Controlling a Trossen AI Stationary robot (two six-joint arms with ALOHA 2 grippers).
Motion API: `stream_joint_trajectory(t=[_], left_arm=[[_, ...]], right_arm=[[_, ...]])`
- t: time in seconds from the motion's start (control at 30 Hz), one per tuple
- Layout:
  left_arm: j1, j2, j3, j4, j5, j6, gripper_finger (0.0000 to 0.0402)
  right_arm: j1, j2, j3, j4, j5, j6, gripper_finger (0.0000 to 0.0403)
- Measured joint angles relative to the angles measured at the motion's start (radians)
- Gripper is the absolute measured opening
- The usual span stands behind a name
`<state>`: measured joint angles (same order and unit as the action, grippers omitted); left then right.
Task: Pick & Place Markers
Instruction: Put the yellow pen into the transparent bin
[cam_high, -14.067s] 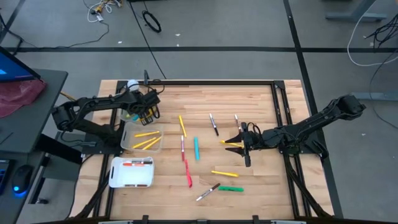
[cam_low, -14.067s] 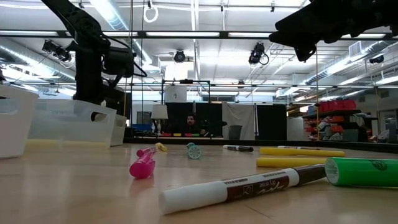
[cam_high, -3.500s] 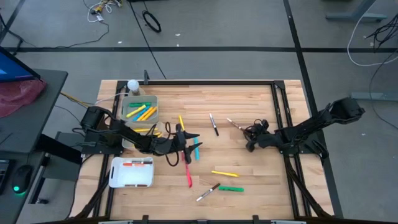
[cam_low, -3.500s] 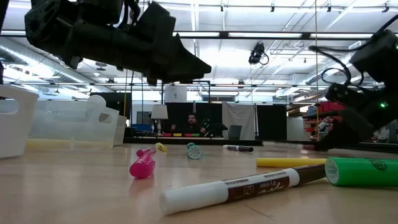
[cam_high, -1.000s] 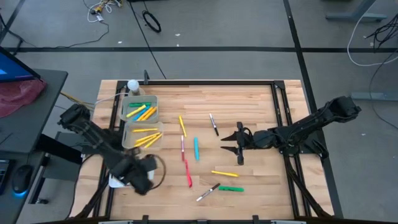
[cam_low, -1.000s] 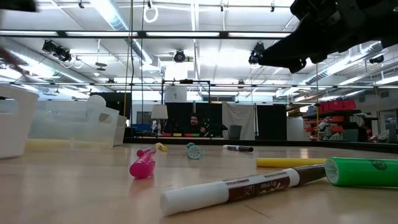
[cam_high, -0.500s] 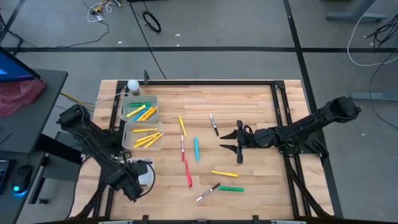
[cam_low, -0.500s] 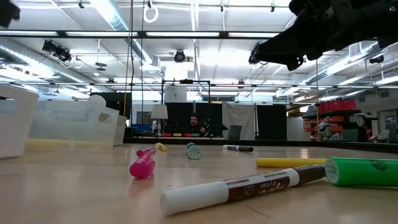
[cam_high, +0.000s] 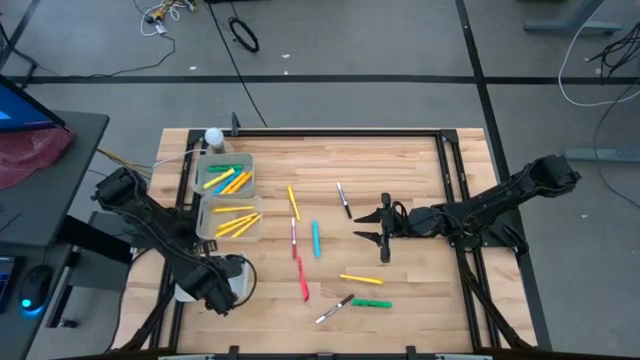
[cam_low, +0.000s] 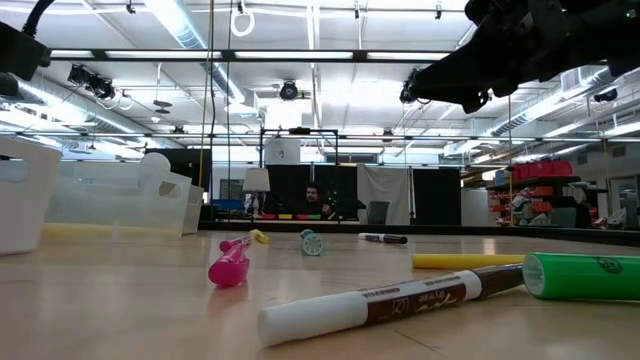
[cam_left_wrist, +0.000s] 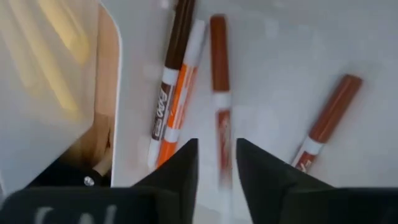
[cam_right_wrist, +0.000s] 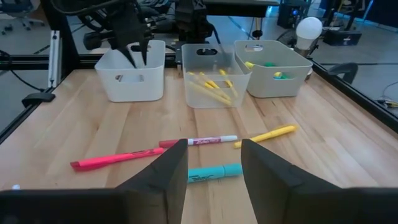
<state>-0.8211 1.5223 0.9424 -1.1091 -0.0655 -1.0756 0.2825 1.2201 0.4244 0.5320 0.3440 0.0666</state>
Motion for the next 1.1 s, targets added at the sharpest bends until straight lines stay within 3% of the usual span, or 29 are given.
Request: stream_joint_trajectory(t=[0.23, 0.33, 0.43, 0.57, 0.67, 0.77, 0.93, 1.03, 1.1], left_arm=[[0.016, -0.036, 0.042, -0.087, 0.033, -0.029, 0.0192], [0.036, -0.056, 0.113, -0.198, -0.032, -0.079, 0.0206], [0.049, -0.067, 0.184, -0.229, -0.21, -0.091, 0.0207], [0.059, -0.068, 0.231, -0.178, -0.627, -0.061, 0.0198], [0.089, -0.065, 0.222, -0.048, -0.913, -0.031, 0.0192], [0.148, -0.065, 0.188, 0.101, -1.055, -0.026, 0.0188], [0.283, -0.053, 0.088, 0.492, -1.05, 0.184, 0.0192], [0.372, -0.025, 0.048, 0.722, -0.994, 0.386, 0.0202], [0.442, -0.006, 0.043, 0.81, -0.938, 0.443, 0.0214]], right_arm=[[-0.002, 0.0, 0.0, 0.003, 0.064, 0.0, 0.0149], [-0.005, 0.0, 0.0, 0.003, 0.091, 0.001, 0.0149], [-0.014, 0.0, 0.0, 0.003, 0.093, 0.003, 0.0149], [-0.022, 0.0, 0.0, -0.007, 0.093, 0.015, 0.0149], [-0.022, 0.0, 0.0, -0.027, 0.093, 0.032, 0.0149], [-0.022, 0.0, 0.0, -0.058, 0.091, 0.064, 0.0149], [-0.022, 0.0, 0.0, -0.1, 0.091, 0.109, 0.0149], [-0.022, 0.0, 0.0, -0.099, 0.09, 0.109, 0.0149], [-0.022, 0.0, 0.0, -0.099, 0.091, 0.109, 0.0149]])
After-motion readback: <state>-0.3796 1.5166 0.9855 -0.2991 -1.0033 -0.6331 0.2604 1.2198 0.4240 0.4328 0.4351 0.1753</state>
